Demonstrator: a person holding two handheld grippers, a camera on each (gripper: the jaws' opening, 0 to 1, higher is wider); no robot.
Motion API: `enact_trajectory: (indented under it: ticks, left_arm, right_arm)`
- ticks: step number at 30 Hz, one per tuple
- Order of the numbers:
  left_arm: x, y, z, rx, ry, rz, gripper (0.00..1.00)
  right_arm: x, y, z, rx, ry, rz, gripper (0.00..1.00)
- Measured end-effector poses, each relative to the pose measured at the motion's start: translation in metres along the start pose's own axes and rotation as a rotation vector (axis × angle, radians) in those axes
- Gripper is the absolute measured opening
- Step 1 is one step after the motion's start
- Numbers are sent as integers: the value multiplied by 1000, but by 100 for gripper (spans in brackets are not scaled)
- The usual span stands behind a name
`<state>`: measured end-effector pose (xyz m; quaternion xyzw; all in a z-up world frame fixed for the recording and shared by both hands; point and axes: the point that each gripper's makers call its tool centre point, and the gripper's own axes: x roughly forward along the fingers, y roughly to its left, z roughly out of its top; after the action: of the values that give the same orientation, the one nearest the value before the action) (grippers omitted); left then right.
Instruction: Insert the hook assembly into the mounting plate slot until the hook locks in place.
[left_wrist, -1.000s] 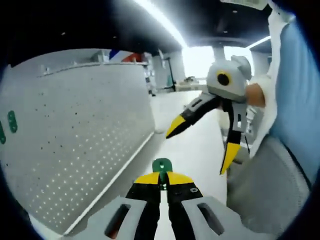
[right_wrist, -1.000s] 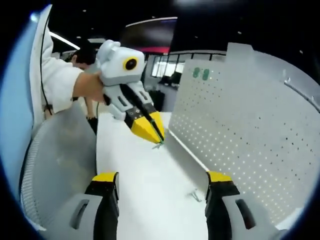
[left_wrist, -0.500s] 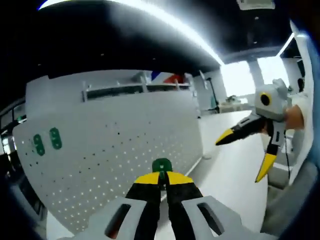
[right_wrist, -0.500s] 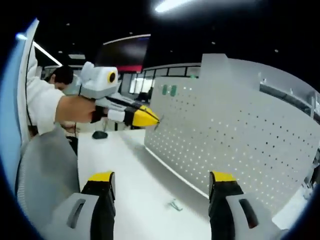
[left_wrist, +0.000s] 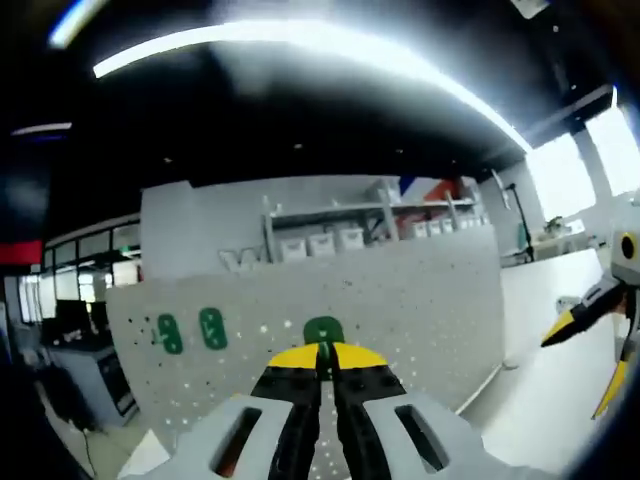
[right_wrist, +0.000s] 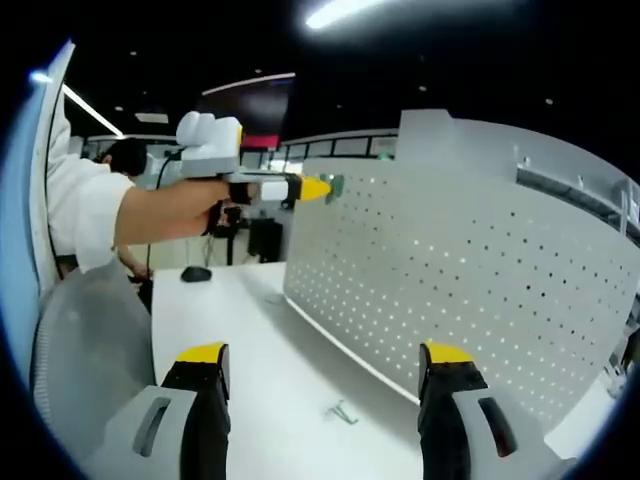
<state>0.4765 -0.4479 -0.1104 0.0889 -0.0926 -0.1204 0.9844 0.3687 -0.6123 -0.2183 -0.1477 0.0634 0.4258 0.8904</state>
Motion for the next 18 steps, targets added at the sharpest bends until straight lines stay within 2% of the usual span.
enact_trajectory:
  ticks: [3,5,8,10,12,18]
  left_arm:
    - [9,3,5,-18,-15,28,3]
    - [14,11,8,12,-21,80,3]
    - [24,12,12,-7,-37,76,3]
    - [31,17,12,-1,-34,99,3]
    - [36,23,16,-14,-55,119,3]
    - [48,41,15,-40,-57,190,3]
  right_arm:
    - [-2,-3,-2,-6,8,1,78]
    - [-4,-5,-1,-4,5,-2,78]
    - [-5,-8,-1,-9,8,-2,78]
    - [-7,-9,0,-14,7,-1,78]
    - [-9,-11,1,-18,6,1,78]
    - [-13,-21,-5,-21,19,-4,78]
